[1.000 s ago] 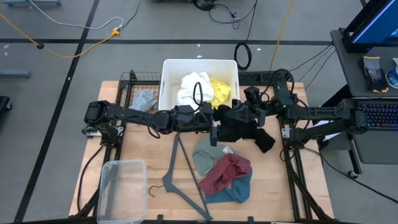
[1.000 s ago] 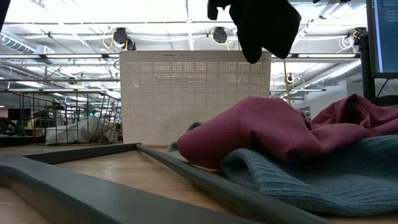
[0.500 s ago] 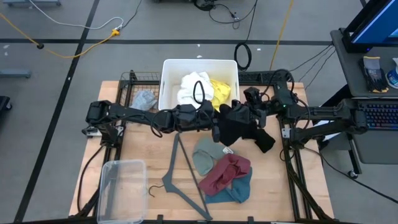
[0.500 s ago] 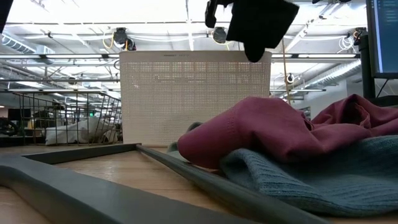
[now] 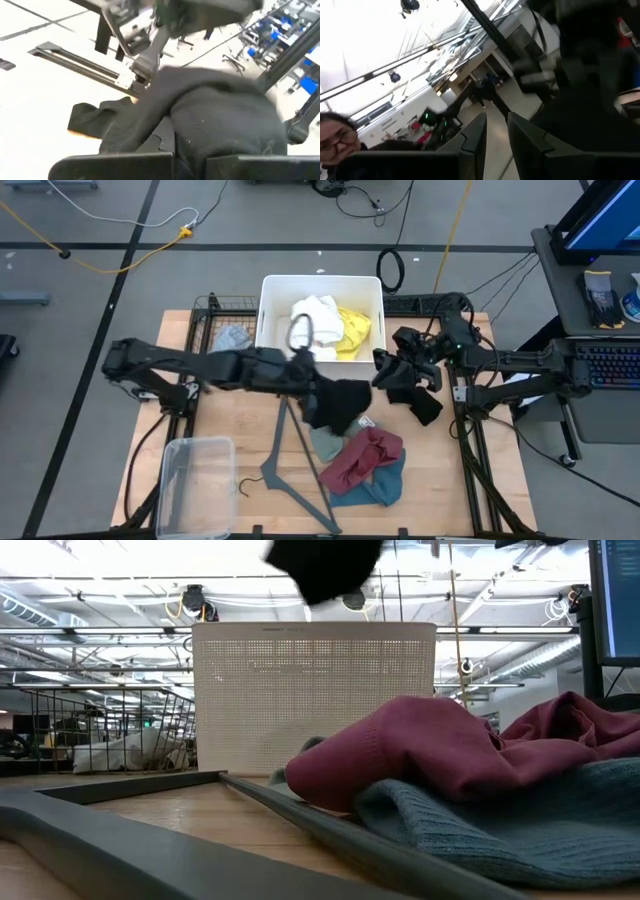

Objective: Pick & Place Cloths
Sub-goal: Put the black pants into the gold wire basket

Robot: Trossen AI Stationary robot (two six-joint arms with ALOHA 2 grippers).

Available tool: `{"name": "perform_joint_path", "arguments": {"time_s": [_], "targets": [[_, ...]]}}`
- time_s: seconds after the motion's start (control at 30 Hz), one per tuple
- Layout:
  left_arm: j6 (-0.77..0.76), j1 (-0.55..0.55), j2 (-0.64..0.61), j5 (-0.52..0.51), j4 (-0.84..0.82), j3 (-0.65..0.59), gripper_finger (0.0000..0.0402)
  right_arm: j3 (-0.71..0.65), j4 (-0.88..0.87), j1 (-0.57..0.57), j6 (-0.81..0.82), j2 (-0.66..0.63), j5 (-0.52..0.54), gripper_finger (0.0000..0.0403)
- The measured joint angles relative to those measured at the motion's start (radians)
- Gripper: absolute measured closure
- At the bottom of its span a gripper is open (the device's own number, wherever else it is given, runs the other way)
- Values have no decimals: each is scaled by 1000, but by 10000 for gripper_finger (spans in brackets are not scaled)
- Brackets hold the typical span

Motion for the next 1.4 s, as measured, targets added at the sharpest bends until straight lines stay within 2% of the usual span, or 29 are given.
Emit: {"name": "perform_joint_path", "arguments": {"time_s": [0.13, 0.37, 0.5, 0.7, 0.9, 1.0, 1.1, 1.4], "targets": [[-23, -54, -112, -162, -136, 0, 400, 0, 1, -2, -15, 0, 0, 324], [-11, -137, -260, -548, -310, 0, 400, 0, 1, -2, -96, 0, 4, 325], [44, -151, -314, -759, -357, 0, 401, 0, 1, -3, -165, 0, 14, 326], [221, -125, -377, -1084, -356, 0, 401, 0, 0, -3, -184, 0, 142, 330], [358, -66, -410, -1333, -395, 1, 401, 0, -1, -3, -197, 0, 301, 328], [359, -6, -414, -1349, -494, 2, 401, 0, 0, -3, -199, 0, 372, 328], [281, 74, -414, -1309, -634, 2, 401, 0, -3, -3, -199, 0, 413, 327], [-182, 369, -404, -1075, -1143, 1, 401, 0, -11, -3, -273, 1, 430, 326]]}}
